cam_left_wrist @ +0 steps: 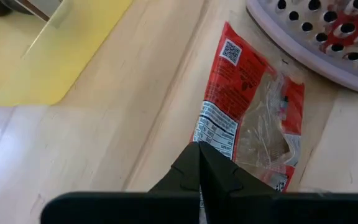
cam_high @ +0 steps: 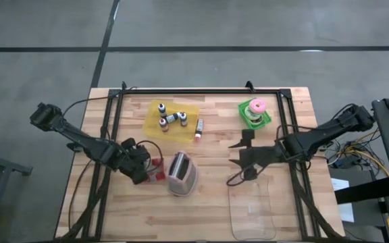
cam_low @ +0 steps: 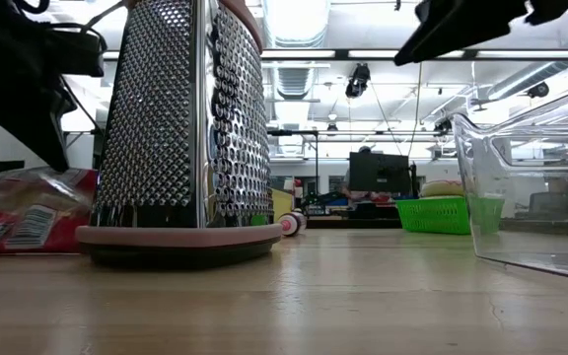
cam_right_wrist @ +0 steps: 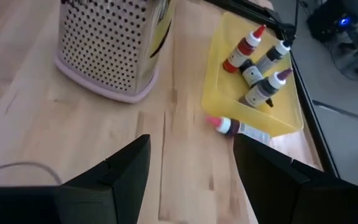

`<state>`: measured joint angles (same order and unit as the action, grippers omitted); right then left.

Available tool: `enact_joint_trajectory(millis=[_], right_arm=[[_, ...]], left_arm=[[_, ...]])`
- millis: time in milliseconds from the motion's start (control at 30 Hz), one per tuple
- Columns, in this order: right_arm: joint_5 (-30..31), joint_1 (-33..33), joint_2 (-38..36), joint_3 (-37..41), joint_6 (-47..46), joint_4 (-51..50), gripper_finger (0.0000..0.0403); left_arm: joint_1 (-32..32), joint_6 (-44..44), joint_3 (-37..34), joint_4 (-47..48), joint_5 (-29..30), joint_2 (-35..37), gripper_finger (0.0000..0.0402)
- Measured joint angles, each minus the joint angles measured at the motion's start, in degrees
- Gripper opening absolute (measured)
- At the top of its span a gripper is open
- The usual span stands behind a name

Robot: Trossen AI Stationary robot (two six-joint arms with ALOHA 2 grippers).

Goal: Pick & Place Food Item
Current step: Put the popcorn bag into the transparent bin

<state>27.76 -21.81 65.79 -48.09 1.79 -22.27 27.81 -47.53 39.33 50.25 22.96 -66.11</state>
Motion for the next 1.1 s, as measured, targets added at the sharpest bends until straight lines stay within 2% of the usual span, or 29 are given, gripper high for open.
enact_joint_trajectory(millis=[200, 400, 733, 867, 1100], right_arm=[[-0.7, 3.2, 3.9, 0.3, 3.2, 2.8, 0.0226], [-5.7, 5.1, 8.1, 0.3, 3.3, 3.9, 0.0226], [-5.9, 5.2, 11.7, 0.3, 2.9, 4.9, 0.0226], [-5.8, 5.2, 11.4, 0.3, 2.7, 5.1, 0.0226], [-5.8, 5.2, 11.2, 0.3, 2.5, 5.1, 0.0226]], left_arm=[[0.0, -0.2, 0.3, 2.4, 1.8, 0.0, 0.0000], [0.0, 0.0, 2.2, 3.5, 1.0, 0.0, 0.0000], [-0.2, -1.3, 1.7, 6.1, 0.7, 0.0, 0.0007], [-0.2, 1.1, 1.7, 6.5, 1.7, 0.0, 0.0045], [-0.3, 0.9, 1.7, 9.0, 1.9, 0.0, 0.0157]])
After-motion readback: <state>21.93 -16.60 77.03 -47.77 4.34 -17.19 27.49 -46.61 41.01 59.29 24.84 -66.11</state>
